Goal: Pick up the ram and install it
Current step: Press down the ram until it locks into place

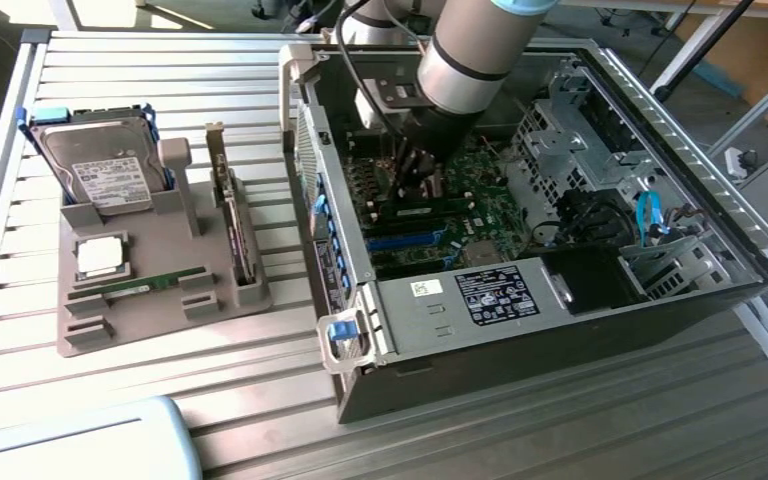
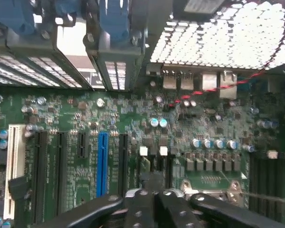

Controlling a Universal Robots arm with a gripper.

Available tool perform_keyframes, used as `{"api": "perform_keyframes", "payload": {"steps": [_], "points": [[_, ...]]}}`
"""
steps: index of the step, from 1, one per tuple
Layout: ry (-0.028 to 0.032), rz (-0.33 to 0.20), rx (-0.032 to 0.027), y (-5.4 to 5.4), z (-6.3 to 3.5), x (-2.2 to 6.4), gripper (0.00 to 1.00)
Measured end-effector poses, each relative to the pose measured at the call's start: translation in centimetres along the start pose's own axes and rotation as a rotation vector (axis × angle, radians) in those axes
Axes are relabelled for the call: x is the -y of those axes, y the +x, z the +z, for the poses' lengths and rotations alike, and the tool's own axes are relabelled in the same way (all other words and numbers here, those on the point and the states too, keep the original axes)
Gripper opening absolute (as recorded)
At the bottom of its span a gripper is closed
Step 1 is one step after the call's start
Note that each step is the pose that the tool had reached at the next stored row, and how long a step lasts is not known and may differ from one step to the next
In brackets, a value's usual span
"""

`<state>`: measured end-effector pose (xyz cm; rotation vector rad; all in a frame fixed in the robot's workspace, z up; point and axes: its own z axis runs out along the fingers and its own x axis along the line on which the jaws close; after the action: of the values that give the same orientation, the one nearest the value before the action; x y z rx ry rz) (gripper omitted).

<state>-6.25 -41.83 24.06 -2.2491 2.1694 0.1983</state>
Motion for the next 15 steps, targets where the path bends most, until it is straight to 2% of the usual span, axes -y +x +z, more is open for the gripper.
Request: {"api": "perform_keyframes", "payload": {"steps": [4,5,9,11,15], "points": [[-0.0004,0.0,0.0008,-0.1,-1.52,-0.14,0.11],[-0.0003,0.0,0.001,-0.2,-1.61,-0.14,0.11],[-0.0004,0.0,-0.0005,-0.4,-1.47,-0.13,0.11],[-0.0005,0.0,-0.003,-0.5,-1.26,-0.15,0.11],[-0.0005,0.0,-0.0032,-0.4,-0.59,-0.25,0.11]]}}
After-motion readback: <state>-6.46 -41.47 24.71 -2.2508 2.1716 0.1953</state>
